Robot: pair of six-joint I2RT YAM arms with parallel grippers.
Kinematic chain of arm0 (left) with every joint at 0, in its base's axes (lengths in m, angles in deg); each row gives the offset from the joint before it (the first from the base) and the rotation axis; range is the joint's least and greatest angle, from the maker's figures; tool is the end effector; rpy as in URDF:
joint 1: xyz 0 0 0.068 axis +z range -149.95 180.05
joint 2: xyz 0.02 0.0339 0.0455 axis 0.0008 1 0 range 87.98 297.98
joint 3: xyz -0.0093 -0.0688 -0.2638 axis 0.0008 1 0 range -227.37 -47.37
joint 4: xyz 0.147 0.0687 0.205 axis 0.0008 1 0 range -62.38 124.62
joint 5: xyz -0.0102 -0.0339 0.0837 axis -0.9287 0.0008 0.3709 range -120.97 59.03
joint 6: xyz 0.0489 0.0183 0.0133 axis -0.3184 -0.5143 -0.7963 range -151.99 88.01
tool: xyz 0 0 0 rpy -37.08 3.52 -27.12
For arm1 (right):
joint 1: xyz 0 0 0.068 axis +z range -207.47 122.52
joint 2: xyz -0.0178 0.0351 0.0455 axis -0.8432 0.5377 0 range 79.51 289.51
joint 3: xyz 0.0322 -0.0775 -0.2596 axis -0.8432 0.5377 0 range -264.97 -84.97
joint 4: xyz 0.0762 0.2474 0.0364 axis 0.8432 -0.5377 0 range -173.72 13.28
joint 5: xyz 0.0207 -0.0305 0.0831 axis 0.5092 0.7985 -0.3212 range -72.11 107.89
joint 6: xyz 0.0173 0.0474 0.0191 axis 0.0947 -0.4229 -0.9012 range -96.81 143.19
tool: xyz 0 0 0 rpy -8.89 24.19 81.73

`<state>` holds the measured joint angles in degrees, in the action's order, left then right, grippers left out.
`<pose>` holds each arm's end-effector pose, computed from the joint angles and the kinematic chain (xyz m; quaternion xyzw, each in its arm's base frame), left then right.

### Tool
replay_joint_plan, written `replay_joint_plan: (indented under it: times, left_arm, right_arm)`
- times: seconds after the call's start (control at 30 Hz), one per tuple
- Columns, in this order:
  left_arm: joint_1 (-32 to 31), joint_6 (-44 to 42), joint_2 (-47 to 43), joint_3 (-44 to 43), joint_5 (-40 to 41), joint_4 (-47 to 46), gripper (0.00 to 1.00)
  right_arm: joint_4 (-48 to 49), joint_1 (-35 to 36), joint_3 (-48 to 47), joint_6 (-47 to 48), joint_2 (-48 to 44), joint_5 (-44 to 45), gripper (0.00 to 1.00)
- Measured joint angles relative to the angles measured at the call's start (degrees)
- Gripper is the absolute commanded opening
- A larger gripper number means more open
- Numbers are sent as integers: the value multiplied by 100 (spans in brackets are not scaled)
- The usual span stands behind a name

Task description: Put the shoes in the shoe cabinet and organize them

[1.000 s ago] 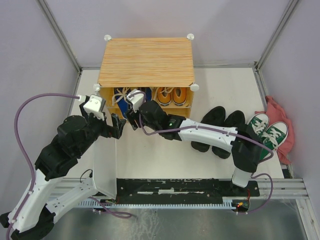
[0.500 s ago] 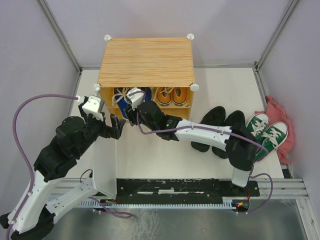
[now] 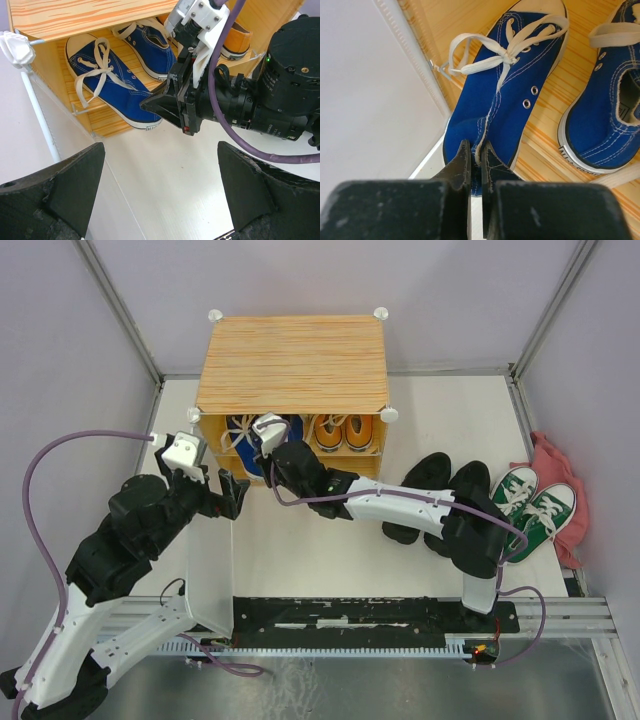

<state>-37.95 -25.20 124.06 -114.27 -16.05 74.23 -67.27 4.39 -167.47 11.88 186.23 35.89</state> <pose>0.0770 -0.0485 0.4165 0.1372 0.7827 -0.1322 0.5925 0.2211 0.3901 0.2930 -0.2477 0.7482 0.2599 0.5579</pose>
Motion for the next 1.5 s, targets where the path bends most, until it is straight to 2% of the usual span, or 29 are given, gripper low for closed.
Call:
replay_joint_plan:
  times: [0.4,0.77,1.03,1.1,1.13,1.17,1.2,1.27,1.37,1.5]
  left_arm:
    - [0,0,-26,0,0,4,99]
    - [0,0,-35,0,-9,4,99]
    - [0,0,-63,0,-31,2,99]
    - [0,0,-66,0,-42,4,99]
    - [0,0,-70,0,-44,4,99]
    - [0,0,-74,0,-44,4,99]
    - [0,0,-87,0,-44,4,99]
    - [0,0,-107,0,-44,4,99]
    - [0,0,-127,0,-44,7,99]
    - [0,0,-138,9,-39,4,99]
  right_arm:
    - [719,15,-61,-2,122,721,2]
    - [1349,17,-1049,192,1202,1451,2]
    - [1410,17,-1687,247,1781,1976,2]
    - [1410,17,-1797,232,1888,2061,9]
    - [1403,17,-1829,216,1930,2096,16]
    - [1403,20,-1858,208,1963,2133,26]
    - [1401,24,-1864,184,1982,2162,40]
    - [1434,42,-1864,140,1989,2243,55]
    - [1674,107,-1864,149,1987,2415,62]
    - [1792,223,-1735,256,1906,2450,66]
